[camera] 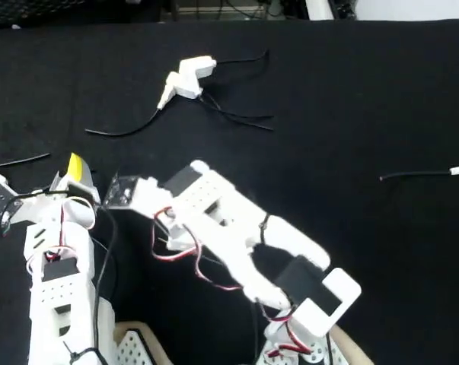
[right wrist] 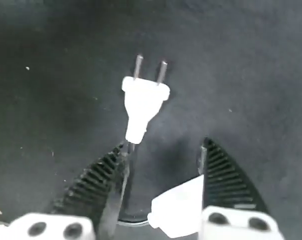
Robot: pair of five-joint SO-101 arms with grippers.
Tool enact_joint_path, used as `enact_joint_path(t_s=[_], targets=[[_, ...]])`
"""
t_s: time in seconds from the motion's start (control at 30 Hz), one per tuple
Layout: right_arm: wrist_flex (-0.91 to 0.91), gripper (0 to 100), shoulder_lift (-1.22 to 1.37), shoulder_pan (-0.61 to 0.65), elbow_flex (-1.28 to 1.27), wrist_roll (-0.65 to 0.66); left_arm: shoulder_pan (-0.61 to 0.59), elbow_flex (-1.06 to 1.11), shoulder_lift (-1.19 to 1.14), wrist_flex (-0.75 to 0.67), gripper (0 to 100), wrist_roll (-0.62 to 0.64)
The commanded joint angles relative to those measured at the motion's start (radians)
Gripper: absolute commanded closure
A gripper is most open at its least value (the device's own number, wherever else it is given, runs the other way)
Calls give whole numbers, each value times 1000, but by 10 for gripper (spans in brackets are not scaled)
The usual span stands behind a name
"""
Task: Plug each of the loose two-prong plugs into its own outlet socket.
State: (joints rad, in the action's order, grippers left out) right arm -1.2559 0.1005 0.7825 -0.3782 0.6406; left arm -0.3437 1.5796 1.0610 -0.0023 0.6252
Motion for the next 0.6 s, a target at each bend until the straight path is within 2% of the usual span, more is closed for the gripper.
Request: enact_joint_path(t_s=[0.0, 0.27, 0.37, 0.57], targets=[[41, 797, -5, 75, 1, -9, 1, -38, 15, -20, 837, 2], [120, 797, 4, 97, -16, -132, -31, -38, 15, -18, 837, 5], [173, 797, 25, 121, -42, -178, -102, -36, 15, -18, 837, 6], [172, 797, -7, 120, -51, -184, -272, -25, 15, 26, 837, 2]])
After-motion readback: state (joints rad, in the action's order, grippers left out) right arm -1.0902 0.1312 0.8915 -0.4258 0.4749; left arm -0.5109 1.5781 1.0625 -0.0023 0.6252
